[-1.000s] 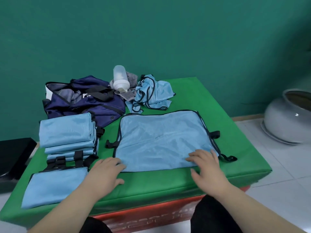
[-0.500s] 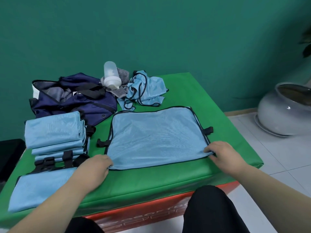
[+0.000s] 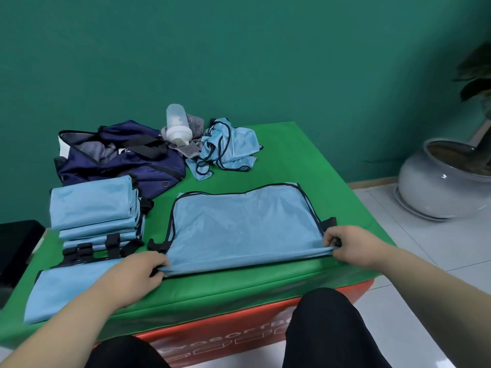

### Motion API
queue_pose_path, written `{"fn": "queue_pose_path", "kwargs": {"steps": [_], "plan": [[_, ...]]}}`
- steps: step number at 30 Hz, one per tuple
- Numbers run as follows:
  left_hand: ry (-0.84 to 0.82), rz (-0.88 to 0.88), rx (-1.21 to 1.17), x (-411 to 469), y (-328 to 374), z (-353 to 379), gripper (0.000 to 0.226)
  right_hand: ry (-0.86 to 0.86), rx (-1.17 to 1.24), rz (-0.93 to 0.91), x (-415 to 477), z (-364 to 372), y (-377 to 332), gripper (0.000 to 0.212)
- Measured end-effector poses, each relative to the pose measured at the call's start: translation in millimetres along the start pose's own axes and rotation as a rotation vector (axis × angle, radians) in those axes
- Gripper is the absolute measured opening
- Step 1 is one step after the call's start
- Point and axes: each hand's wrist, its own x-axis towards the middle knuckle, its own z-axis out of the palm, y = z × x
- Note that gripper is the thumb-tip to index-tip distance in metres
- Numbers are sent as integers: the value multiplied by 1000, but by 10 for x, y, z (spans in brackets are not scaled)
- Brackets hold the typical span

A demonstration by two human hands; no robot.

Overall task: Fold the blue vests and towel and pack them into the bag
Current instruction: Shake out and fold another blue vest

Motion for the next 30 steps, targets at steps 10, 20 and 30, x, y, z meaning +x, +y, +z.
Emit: {"fn": "queue_pose_path", "kwargs": {"steps": [10, 20, 30], "plan": [[-145, 8, 41, -233, 157, -639, 8, -60, 13, -2, -46, -443, -203, 28], [69, -132, -32, 541, 85, -649, 27, 118, 9, 63, 630, -546, -360, 37], [188, -258, 144, 1301, -87, -355, 41, 119, -145, 125, 1378, -345, -311, 53]]}}
